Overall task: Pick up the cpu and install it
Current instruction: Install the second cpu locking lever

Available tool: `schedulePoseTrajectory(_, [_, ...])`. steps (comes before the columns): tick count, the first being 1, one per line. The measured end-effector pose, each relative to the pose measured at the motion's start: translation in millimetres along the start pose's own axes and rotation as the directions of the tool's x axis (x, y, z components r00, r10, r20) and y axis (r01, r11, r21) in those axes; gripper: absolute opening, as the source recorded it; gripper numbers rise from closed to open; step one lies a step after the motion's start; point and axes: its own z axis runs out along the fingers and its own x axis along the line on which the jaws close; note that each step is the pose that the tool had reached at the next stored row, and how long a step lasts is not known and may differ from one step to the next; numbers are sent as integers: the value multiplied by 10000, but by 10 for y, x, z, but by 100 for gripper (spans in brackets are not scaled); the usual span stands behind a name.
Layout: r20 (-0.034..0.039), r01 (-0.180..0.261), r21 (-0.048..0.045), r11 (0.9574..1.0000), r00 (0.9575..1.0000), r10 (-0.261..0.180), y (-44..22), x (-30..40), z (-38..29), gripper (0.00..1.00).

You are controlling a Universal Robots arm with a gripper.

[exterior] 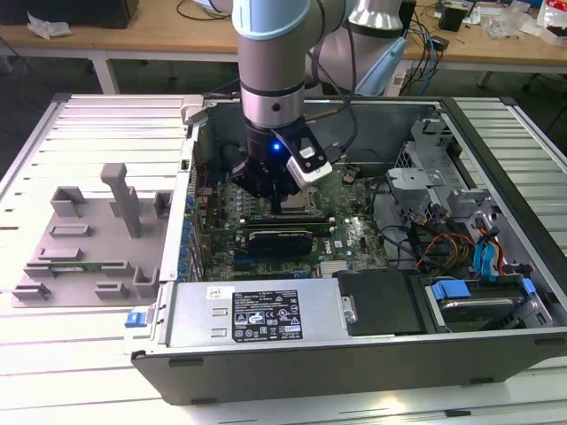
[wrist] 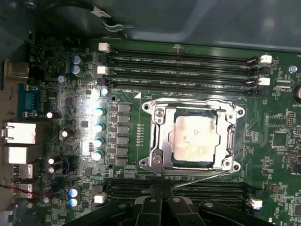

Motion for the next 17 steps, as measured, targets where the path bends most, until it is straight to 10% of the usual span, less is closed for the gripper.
schedulePoseTrajectory(6, [20, 33, -119, 9999, 10000, -33, -96, 35, 1, 11])
schedulePoseTrajectory(9, [109, 12, -583, 9983, 9999, -5, -142, 38, 11, 11])
schedulePoseTrajectory(17, [187, -16, -1207, 9927, 9998, 39, -216, 73, 82, 11])
